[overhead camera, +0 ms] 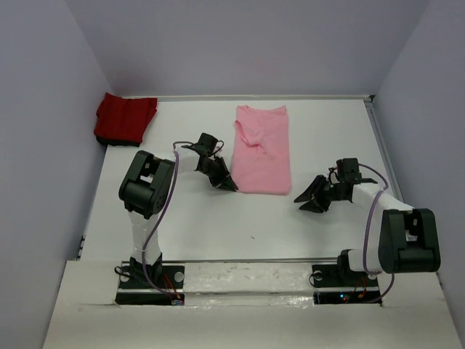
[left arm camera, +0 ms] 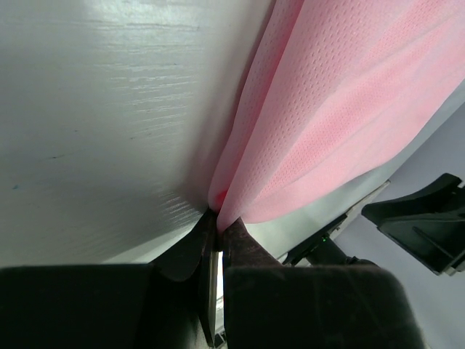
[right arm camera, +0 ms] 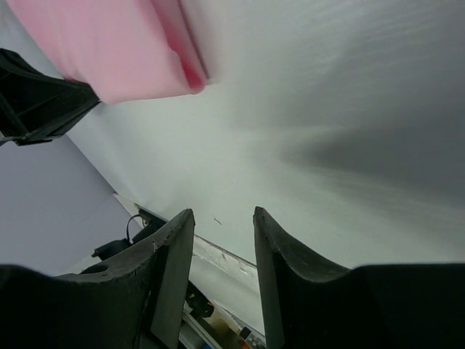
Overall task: Fold and stack the t-shirts
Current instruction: Grab one side of the 2/3 rectangular tshirt with both arms
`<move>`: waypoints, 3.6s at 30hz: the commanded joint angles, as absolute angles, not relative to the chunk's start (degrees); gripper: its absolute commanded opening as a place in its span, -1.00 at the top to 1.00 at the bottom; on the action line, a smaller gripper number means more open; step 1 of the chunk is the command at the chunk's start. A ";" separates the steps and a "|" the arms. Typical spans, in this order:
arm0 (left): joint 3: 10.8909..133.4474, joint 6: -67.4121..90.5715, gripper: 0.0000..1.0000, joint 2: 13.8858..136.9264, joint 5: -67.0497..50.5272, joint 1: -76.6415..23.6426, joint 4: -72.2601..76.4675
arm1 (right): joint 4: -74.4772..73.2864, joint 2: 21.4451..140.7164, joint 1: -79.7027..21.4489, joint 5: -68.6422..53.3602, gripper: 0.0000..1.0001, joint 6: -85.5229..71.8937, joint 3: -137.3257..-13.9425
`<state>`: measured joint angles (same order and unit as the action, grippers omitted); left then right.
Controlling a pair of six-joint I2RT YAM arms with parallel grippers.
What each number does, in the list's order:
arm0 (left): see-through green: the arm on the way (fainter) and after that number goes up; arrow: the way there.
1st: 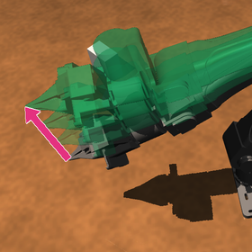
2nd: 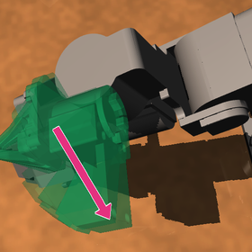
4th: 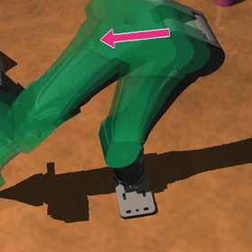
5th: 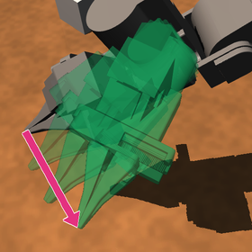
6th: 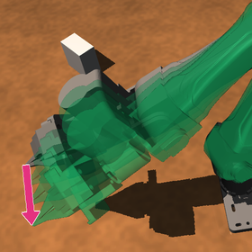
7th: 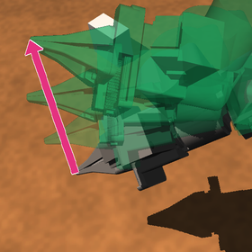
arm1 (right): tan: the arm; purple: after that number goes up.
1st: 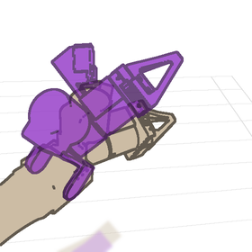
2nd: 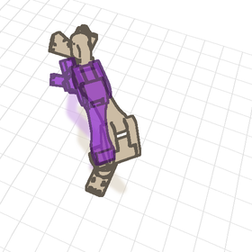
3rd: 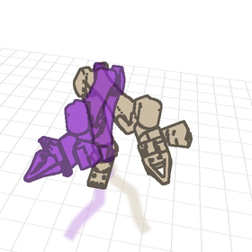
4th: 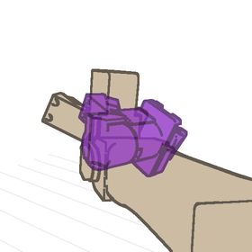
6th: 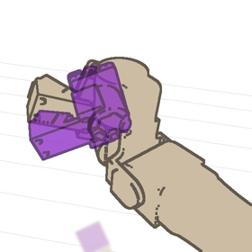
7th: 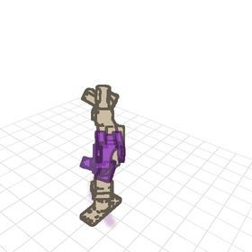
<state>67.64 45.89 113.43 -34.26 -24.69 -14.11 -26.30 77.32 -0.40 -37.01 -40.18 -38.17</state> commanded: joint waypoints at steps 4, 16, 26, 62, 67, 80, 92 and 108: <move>68.38 44.03 0.84 114.78 -31.64 -24.87 -14.77 | -13.73 78.48 -2.20 -34.10 0.13 -45.97 -31.73; 67.24 45.35 0.84 113.56 -30.85 -24.87 -14.50 | -0.98 88.32 -2.72 -34.19 0.08 -47.02 -31.73; 68.03 44.91 0.84 113.55 -30.59 -24.87 -15.73 | 2.11 93.34 -2.72 -32.96 0.05 -46.76 -35.42; 68.03 44.56 0.84 113.82 -30.67 -24.61 -15.91 | -3.60 94.83 -5.80 -27.51 0.66 -44.83 -39.90; 67.77 44.47 0.84 113.82 -30.59 -24.61 -15.82 | -4.13 95.36 -5.80 -27.60 0.73 -44.39 -40.17; 67.06 44.38 0.84 113.03 -30.24 -24.26 -15.73 | -7.21 94.92 -5.80 -27.25 1.00 -42.98 -42.28; 64.16 42.89 0.84 110.74 -29.88 -20.83 -16.17 | -9.05 94.92 -5.80 -26.72 1.00 -41.49 -44.82; 64.77 42.10 0.84 110.48 -30.32 -20.48 -16.70 | -10.28 95.10 -5.80 -27.16 1.00 -40.70 -46.58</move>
